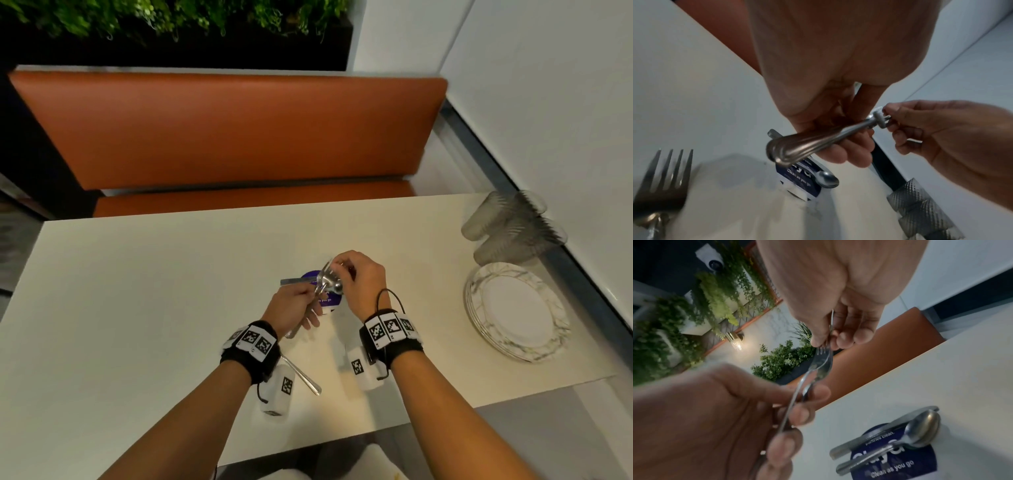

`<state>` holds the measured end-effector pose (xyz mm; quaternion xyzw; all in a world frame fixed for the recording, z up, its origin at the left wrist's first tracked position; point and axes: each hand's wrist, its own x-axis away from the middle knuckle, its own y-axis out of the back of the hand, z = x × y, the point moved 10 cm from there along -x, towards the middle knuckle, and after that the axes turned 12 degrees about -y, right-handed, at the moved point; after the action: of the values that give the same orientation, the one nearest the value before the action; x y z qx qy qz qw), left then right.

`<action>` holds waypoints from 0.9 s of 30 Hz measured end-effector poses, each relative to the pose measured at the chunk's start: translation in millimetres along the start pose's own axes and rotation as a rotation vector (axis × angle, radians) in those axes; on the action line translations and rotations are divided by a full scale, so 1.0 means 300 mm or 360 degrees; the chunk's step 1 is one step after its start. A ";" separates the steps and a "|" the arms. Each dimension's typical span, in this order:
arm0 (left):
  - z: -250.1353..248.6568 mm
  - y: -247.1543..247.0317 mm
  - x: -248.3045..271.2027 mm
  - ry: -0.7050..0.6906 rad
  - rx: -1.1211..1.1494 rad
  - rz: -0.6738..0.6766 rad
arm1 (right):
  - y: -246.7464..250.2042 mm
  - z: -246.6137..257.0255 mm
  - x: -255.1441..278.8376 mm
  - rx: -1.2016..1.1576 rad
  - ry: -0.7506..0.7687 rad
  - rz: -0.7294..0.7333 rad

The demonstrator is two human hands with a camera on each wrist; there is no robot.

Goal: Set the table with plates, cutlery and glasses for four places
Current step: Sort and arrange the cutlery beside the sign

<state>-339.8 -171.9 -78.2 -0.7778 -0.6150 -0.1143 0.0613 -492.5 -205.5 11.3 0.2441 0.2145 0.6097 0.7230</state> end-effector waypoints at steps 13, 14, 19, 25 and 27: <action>-0.021 -0.073 0.048 0.0174 0.0463 0.0084 | -0.013 -0.055 -0.026 0.0051 -0.0128 0.0027; -0.019 -0.067 0.048 0.0162 0.0433 0.0096 | -0.015 -0.051 -0.030 0.0051 -0.0131 0.0030; 0.048 0.021 0.048 0.0221 0.0192 -0.0025 | -0.083 -0.029 -0.019 -0.0099 -0.0186 0.0111; 0.164 0.314 0.137 0.0378 -0.0204 -0.0532 | -0.388 -0.100 0.093 0.0188 -0.0214 0.0671; 0.225 0.373 0.179 0.0450 -0.0213 -0.0619 | -0.496 -0.134 0.171 0.0356 -0.0222 0.0961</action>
<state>-212.7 -131.8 -124.7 -0.6234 -0.7296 -0.2720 0.0718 -392.8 -171.7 -112.6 0.4157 0.1479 0.7510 0.4912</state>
